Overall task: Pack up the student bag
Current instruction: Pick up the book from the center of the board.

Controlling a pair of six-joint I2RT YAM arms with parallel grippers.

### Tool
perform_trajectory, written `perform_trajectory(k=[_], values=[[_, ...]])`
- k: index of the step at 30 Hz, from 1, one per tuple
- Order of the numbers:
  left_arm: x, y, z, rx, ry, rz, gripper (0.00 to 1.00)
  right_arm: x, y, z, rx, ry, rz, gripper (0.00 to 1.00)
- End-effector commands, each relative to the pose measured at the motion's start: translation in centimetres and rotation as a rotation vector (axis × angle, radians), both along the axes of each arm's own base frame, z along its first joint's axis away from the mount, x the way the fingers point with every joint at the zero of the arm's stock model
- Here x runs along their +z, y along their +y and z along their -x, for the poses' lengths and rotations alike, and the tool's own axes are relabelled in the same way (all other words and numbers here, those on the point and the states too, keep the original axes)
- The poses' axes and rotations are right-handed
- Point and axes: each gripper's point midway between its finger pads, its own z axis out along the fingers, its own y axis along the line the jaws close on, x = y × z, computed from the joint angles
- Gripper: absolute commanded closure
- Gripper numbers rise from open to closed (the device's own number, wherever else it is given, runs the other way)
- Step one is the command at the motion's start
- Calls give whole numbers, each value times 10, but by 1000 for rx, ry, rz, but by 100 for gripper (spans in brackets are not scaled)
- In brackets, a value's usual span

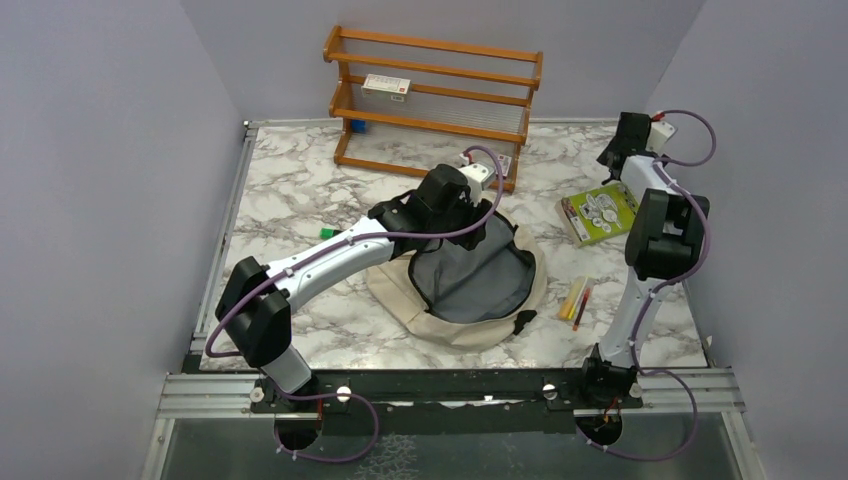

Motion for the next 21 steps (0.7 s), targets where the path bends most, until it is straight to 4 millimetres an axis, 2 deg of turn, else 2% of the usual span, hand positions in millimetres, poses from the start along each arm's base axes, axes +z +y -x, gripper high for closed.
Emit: perform_trajectory(k=[1,13,17,21], values=[[23,-2,4,-10,-10,46,45,-10,-10,-9,-5,39,39,9],[17,-5,4,-14,12,39,45,-52,-14,-23,78,111,-38,9],[14,-5,5,-20,16,32,45,-65,0,-25,154,143,-107,9],[14,-5,5,-22,15,30,45,-73,16,-17,216,166,-175,10]])
